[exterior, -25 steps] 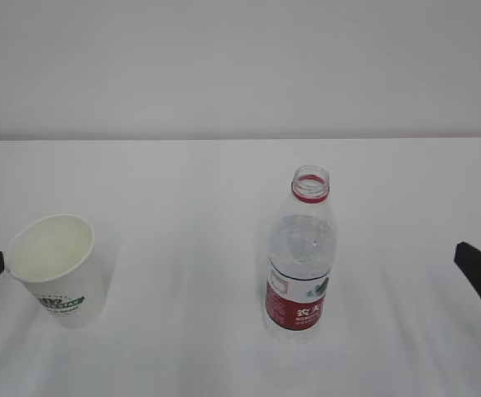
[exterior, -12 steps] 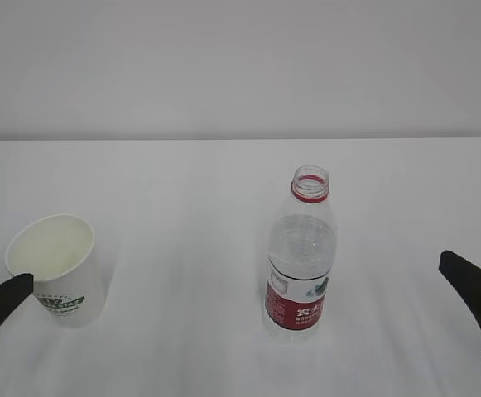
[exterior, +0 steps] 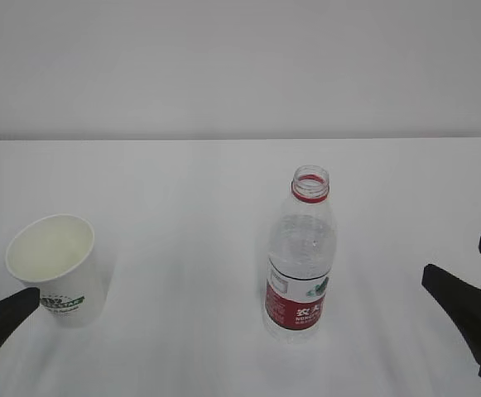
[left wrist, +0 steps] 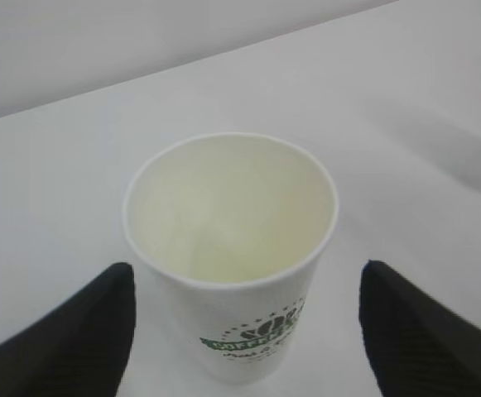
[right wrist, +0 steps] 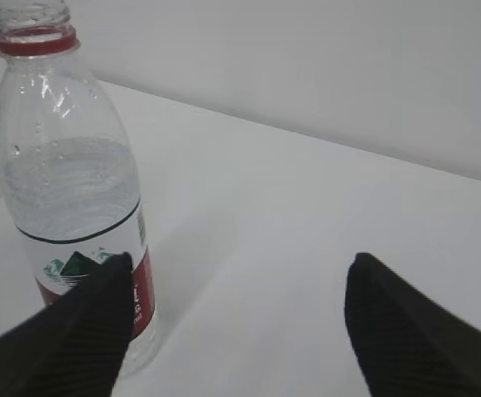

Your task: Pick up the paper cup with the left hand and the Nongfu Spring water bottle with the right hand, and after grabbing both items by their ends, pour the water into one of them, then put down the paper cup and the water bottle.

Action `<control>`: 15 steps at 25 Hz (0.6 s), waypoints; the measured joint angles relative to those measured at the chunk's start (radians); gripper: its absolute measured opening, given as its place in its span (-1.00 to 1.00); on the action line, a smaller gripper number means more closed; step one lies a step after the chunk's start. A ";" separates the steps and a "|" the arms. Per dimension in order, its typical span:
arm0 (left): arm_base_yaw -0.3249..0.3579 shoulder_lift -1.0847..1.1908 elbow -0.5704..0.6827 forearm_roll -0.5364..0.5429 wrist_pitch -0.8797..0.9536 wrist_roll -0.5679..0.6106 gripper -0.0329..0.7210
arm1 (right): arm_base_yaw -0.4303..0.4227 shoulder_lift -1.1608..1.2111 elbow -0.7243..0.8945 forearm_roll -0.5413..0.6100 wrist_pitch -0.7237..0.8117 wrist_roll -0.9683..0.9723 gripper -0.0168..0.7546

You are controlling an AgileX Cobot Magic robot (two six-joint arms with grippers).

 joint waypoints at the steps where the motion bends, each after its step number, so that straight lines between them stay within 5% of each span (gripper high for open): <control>1: 0.000 0.000 0.000 0.001 0.000 0.000 0.75 | 0.000 0.000 0.000 -0.003 0.000 0.002 0.62; 8: 0.000 0.000 0.000 0.067 0.023 -0.042 0.74 | 0.000 0.000 0.000 -0.141 -0.001 0.023 0.63; 15: 0.000 0.000 0.000 0.085 0.070 -0.052 0.72 | 0.000 0.000 0.000 -0.163 -0.001 0.027 0.62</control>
